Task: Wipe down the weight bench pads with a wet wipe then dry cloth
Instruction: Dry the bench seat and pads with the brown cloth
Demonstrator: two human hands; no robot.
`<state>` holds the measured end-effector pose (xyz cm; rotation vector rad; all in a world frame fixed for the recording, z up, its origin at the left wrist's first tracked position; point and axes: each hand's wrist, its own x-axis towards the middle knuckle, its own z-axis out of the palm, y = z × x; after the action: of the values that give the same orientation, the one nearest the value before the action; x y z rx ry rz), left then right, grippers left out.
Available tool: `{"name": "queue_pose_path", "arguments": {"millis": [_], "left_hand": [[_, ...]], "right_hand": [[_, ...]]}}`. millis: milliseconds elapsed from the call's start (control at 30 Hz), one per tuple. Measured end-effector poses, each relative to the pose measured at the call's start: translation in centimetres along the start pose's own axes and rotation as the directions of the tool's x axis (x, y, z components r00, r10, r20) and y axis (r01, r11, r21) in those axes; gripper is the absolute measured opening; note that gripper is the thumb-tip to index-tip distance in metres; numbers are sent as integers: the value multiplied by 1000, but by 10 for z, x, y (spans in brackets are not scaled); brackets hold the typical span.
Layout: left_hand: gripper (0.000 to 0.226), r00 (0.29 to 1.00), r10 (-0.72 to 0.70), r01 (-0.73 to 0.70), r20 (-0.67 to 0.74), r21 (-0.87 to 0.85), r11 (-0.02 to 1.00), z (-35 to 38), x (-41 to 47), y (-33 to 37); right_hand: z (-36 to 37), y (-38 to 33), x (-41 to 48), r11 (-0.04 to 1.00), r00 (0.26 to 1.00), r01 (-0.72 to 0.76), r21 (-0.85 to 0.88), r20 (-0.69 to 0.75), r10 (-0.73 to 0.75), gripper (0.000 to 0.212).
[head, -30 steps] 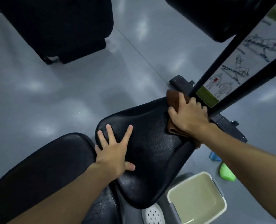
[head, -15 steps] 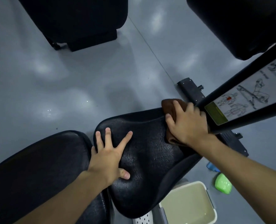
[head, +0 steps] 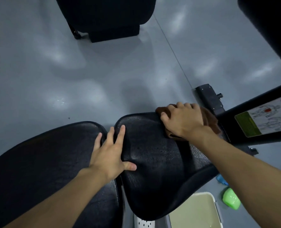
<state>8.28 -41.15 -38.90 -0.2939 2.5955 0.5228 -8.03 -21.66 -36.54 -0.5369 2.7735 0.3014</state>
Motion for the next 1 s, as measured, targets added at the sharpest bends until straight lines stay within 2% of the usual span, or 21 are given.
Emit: {"name": "queue_pose_path", "arguments": {"millis": [100, 167, 300, 400, 467, 600, 700, 767, 867, 1000], "left_hand": [[134, 1000, 9, -9, -3, -29, 1000, 1, -1, -3], [133, 1000, 10, -10, 0, -58, 998, 2, -1, -6], [132, 1000, 29, -28, 10, -98, 995, 5, -1, -12], [135, 999, 40, -40, -5, -112, 993, 5, -1, -13], [136, 999, 44, -46, -19, -110, 993, 4, -2, -12], [135, 998, 61, -61, -7, -89, 994, 2, -4, -9], [126, 996, 90, -89, 13, -77, 993, -6, -9, -17], [116, 996, 90, -90, 6, -7, 996, -6, -19, -34], [112, 997, -28, 28, 69, -2, 1000, 1, -36, -55], [116, 994, -61, 67, 87, -70, 995, 4, -34, -54]], "right_hand": [[2, -23, 5, 980, 982, 189, 60, -4, -189, 62], [-1, -5, 1, 967, 968, 251, 46, -33, -250, 61], [-4, 33, -1, 998, 998, 66, -24, -16, -66, 69], [0, 11, 4, 999, 1000, -28, -30, 3, 28, 62], [2, -16, 4, 1000, 1000, -18, -2, -11, 18, 57], [6, -82, 9, 979, 984, 177, 95, -20, -176, 54], [3, -73, 12, 938, 942, 335, 89, -56, -332, 52], [2, -44, 17, 959, 963, 268, 92, -59, -264, 50], [1, -32, 20, 991, 995, 99, 93, -22, -97, 47], [1, -77, 18, 980, 988, 156, 126, -40, -152, 48]]}}
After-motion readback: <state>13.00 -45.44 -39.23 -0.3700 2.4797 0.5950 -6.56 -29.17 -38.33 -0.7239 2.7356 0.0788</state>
